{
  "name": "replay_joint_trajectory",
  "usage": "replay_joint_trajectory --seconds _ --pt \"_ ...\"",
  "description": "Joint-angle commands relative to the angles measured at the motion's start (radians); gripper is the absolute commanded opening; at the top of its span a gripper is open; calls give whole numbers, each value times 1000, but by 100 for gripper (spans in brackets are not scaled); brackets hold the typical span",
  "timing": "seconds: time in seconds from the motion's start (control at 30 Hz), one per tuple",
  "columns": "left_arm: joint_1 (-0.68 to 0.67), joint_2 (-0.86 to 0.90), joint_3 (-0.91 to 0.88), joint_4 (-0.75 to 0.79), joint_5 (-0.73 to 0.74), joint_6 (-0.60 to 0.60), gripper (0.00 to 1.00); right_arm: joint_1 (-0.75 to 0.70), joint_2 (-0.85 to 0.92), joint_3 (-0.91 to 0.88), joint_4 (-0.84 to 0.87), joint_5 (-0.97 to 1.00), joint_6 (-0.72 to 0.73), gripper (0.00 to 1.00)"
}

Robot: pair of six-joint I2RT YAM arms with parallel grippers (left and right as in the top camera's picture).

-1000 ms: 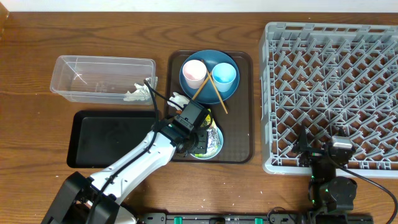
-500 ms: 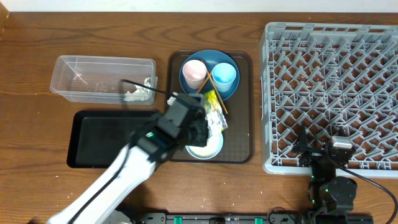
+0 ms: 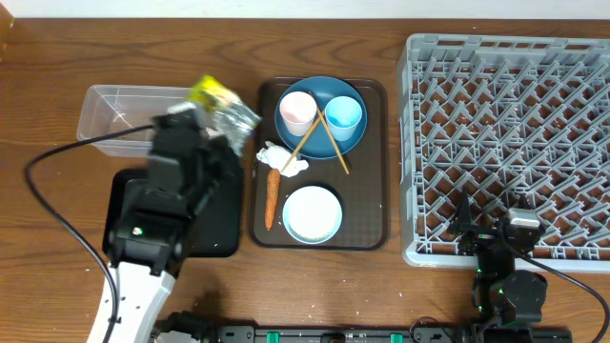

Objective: Sort waste into correct bins and load items into the dishwasher rack
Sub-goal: 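Carry the wrapper left and drop it into the clear bin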

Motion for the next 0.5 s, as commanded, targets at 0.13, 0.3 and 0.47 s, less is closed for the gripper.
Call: replay_joint_trajectory --seconds 0.13,0.3,0.47 --pt "202 138 20 56 -53 33 7 14 -3 -2 -3 7 14 99" --pt "272 306 20 143 -52 29 7 14 -3 -2 -3 7 14 99" --pt "287 453 20 240 -42 29 7 14 -3 -2 -3 7 14 99"
